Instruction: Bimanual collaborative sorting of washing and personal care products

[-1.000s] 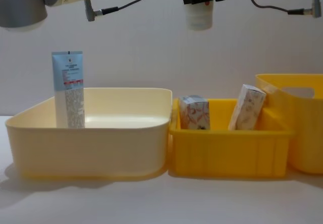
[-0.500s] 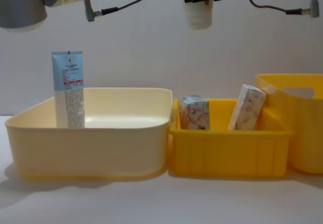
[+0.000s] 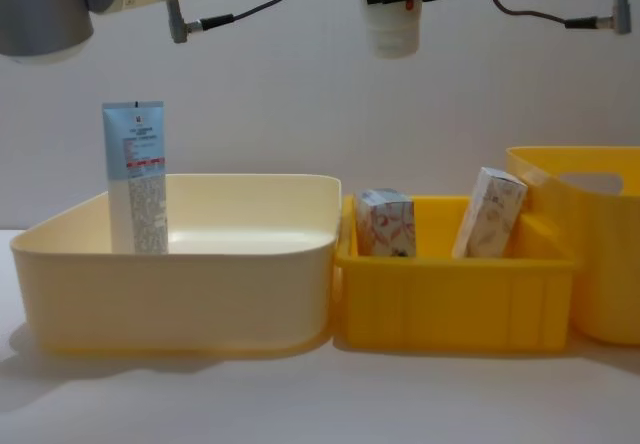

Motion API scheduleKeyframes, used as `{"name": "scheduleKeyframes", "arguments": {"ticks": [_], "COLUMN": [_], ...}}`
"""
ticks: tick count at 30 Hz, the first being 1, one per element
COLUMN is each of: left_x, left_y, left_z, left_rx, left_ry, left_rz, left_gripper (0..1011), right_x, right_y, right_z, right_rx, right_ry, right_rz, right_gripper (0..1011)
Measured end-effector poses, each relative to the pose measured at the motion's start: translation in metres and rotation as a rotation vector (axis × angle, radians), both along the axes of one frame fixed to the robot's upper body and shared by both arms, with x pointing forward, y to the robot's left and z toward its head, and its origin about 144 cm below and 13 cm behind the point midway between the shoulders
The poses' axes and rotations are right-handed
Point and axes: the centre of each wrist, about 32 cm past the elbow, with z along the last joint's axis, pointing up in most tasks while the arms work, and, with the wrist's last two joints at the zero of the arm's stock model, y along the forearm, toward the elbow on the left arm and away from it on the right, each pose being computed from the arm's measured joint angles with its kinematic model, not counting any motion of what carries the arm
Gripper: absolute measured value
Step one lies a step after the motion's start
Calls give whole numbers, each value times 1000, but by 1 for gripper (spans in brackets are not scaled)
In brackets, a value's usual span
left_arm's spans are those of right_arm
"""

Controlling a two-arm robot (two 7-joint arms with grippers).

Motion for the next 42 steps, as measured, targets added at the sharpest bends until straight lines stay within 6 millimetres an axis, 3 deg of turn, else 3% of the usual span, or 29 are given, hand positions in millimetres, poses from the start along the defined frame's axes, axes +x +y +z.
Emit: {"name": "scheduleKeyframes", "arguments": {"ticks": [11,30,31,38,42], "left_x": [0,0,0,0,0], "left_y": [0,0,0,0,0], "left_z": [0,0,0,0,0], "left_rx": [0,0,0,0,1], "left_ry": [0,0,0,0,0], "left_rz": [0,0,0,0,0], "left_gripper": [226,236,316,489,653], "right_x": [0,0,0,0,0], "right_y": [0,0,0,0,0], "right_z": [0,0,0,0,0], "right_rx": [1,1,1,1,0], "right_ry": [0,0,-1,-1,-1], "right_rz": [1,1,1,1,1], "right_gripper": [532,532,531,532,532]}}
